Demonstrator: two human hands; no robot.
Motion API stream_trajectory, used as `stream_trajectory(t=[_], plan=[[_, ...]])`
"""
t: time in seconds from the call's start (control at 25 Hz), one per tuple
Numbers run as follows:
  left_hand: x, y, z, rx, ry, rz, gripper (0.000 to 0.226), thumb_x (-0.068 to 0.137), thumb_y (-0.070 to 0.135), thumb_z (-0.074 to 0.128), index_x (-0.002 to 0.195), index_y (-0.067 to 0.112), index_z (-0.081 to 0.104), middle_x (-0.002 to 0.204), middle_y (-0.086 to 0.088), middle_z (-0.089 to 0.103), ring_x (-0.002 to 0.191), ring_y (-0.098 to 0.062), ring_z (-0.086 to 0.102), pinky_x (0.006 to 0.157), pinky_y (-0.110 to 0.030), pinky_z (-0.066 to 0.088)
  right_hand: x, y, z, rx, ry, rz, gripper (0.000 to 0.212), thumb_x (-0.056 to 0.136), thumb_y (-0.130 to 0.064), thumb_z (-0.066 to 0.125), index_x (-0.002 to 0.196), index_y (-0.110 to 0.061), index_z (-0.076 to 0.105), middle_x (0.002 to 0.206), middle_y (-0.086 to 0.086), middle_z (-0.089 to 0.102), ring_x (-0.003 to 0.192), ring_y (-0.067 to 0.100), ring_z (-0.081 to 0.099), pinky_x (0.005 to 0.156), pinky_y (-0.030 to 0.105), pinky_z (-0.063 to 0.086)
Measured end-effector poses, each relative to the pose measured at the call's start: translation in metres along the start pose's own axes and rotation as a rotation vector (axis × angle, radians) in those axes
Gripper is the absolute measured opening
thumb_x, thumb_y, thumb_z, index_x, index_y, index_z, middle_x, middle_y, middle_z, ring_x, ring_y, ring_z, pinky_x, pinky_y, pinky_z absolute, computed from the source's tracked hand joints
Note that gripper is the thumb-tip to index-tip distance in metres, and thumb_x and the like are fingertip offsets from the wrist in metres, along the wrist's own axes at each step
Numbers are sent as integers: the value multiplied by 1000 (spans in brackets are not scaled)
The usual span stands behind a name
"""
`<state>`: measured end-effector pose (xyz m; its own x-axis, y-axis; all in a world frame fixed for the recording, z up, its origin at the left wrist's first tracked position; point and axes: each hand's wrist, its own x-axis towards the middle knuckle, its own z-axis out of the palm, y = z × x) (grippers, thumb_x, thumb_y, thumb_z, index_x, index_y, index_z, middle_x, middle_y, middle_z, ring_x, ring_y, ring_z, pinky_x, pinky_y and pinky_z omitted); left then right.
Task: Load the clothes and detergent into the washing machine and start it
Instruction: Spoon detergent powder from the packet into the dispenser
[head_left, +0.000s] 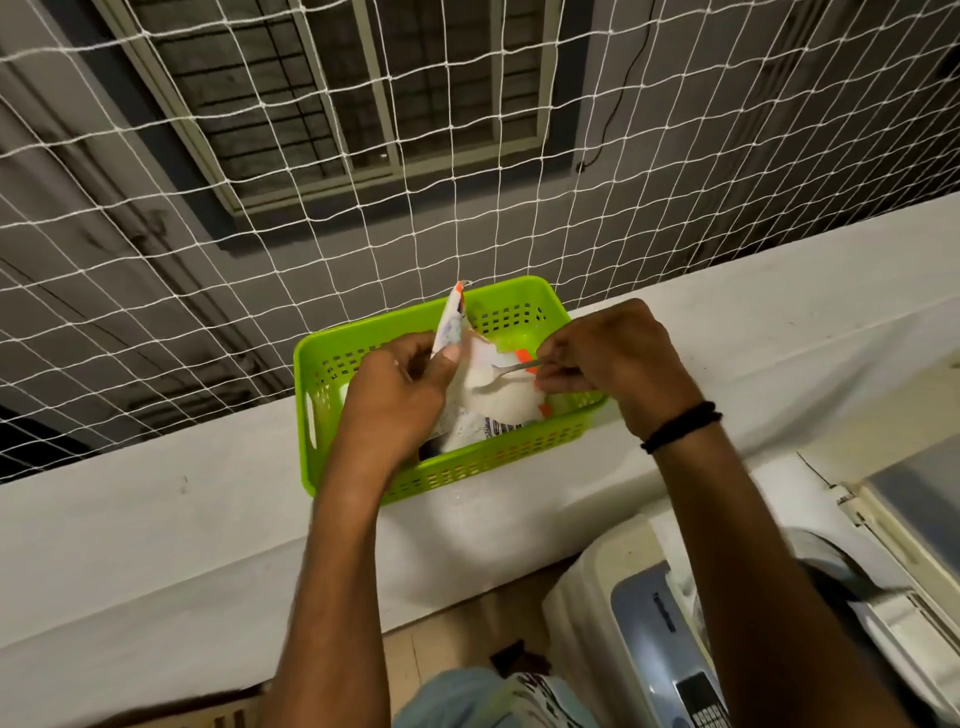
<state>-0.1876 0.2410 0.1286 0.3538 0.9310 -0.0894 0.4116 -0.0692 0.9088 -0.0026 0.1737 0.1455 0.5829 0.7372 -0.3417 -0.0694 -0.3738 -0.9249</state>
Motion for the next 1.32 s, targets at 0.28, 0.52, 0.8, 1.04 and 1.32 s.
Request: stream_trajectory(t=[0.28, 0.52, 0.8, 1.04, 1.32], plan=[[3, 7, 9, 419, 239, 125, 17, 93, 25, 61, 102, 22, 75, 86, -9, 75, 86, -36, 65, 74, -39, 53, -19, 6, -29, 185, -15, -83, 20, 86, 11, 49, 80, 12, 68, 71, 23, 66, 53, 23, 68, 57, 27, 60], [-3, 8, 12, 455, 313, 199, 20, 94, 19, 57, 102, 18, 75, 86, -16, 74, 82, -41, 63, 69, -38, 49, -16, 12, -33, 183, 21, -57, 24, 87, 11, 47, 82, 11, 71, 73, 23, 68, 63, 29, 70, 62, 31, 61], [-13, 17, 17, 471, 355, 198, 26, 93, 24, 60, 117, 24, 71, 100, -10, 76, 93, -36, 67, 76, -35, 47, -31, 16, -48, 231, -9, -82, 28, 87, 16, 42, 87, 14, 70, 77, 24, 67, 63, 25, 70, 61, 29, 60], [-32, 56, 64, -2, 383, 391, 22, 93, 22, 64, 114, 20, 71, 106, 9, 73, 98, -5, 69, 91, -25, 54, -59, 29, -96, 306, 68, -96, 25, 88, 15, 47, 89, 12, 71, 79, 27, 70, 73, 32, 72, 64, 30, 62], [-45, 74, 164, -136, 4, 462, 19, 95, 19, 60, 110, 21, 72, 100, 15, 72, 91, 3, 67, 82, -14, 51, -105, 81, -180, 408, 355, 16, 24, 85, 16, 50, 88, 9, 73, 78, 28, 72, 71, 33, 73, 65, 29, 61]])
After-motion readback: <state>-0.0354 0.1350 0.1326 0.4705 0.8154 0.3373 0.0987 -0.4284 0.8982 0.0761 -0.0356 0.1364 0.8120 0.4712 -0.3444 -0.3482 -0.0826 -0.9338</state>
